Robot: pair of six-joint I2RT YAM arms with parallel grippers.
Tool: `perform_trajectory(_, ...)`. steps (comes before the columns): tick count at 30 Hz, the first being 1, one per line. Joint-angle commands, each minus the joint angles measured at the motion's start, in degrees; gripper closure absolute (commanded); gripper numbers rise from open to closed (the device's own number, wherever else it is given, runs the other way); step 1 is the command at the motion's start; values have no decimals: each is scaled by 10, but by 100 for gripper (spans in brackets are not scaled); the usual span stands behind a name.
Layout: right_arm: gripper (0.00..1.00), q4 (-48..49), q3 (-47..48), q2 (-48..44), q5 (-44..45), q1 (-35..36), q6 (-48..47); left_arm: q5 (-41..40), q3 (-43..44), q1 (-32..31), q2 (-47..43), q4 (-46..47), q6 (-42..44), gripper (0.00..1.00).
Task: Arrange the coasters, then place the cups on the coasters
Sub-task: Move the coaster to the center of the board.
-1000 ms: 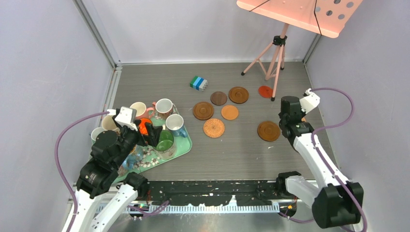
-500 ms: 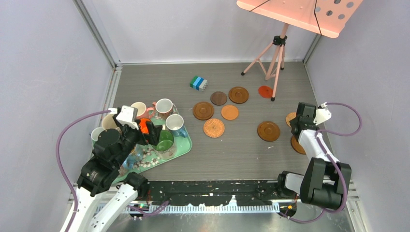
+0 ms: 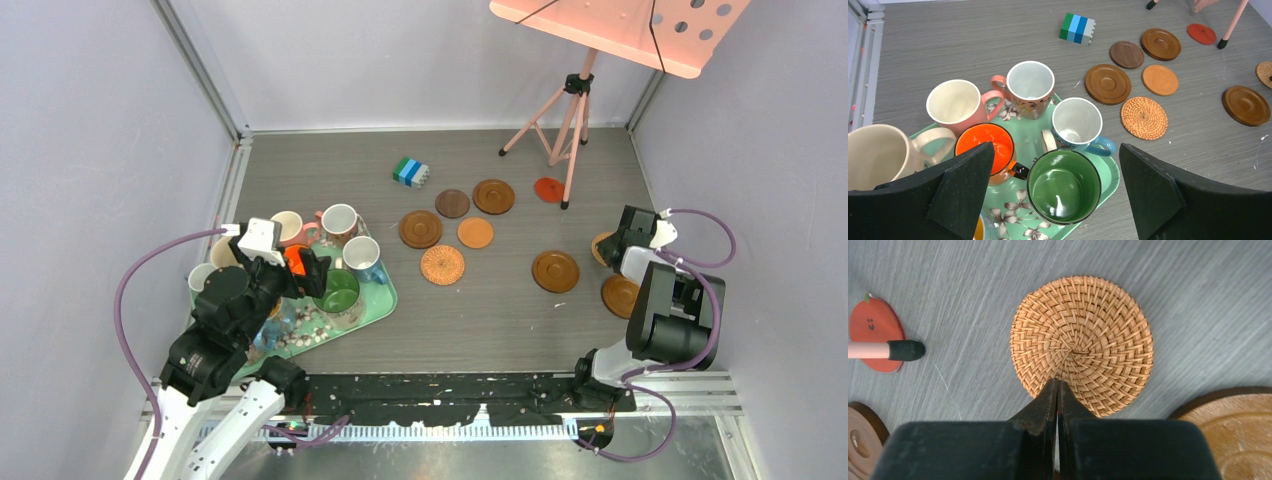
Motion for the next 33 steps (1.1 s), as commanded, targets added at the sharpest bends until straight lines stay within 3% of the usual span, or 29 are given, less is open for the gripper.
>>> perform_trajectory(1,95,18,32,23,-31,-6,1,-18,-1,-3,1,12,12,1)
perform_trajectory(10,95,15,44,42,-82,-6,4,-22,0,-3,-3,11,13,1)
perform_trajectory(18,95,-66,71,-69,-34,-6,-13,-20,2,-3,-6,10,12,1)
perform_trajectory(25,95,-146,32,-178,39,-7,-5,-15,1,-3,-17,11,11,1)
perform_trajectory(33,95,-152,-31,-269,-17,-7,-27,-3,6,-3,-18,8,10,1)
